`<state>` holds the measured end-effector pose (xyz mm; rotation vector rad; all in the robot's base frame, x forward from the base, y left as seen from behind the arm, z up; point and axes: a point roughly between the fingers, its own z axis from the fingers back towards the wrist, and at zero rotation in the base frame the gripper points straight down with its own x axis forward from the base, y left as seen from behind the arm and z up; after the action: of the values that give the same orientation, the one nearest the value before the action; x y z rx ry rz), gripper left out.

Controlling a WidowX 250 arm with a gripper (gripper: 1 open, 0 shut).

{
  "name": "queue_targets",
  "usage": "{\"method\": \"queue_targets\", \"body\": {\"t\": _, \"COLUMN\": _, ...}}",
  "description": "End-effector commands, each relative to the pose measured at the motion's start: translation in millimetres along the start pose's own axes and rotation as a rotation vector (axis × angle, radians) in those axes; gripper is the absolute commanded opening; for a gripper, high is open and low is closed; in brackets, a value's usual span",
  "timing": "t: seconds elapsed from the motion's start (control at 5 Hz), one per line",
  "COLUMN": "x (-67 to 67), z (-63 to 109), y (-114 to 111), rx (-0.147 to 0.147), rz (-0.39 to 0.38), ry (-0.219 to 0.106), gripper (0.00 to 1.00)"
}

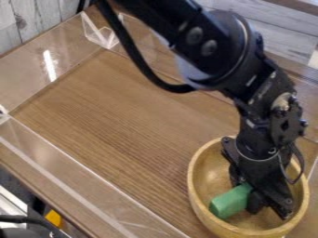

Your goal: Remove the green block from inside the brown bowl and put it on the table

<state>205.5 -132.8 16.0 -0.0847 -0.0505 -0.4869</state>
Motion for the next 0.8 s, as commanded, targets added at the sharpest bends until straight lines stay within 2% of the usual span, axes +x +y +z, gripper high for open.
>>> {"method": "queue_targets", "body": {"t": 0.0, "x": -6.5, "z": 1.7, "y": 7.7, "rx": -0.015, "rz": -0.032, "ry": 0.032, "gripper": 0.0}}
{"method": "queue_targets", "body": {"t": 0.4, "x": -9.5, "z": 5.9, "y": 18.5, "rx": -0.039, "rz": 0.059, "ry": 0.029, "gripper": 0.0}}
{"method": "queue_targets", "body": {"t": 0.6, "x": -13.9, "z": 7.2, "y": 14.5, "rx": -0.051, "rz": 0.065, "ry": 0.03, "gripper": 0.0}}
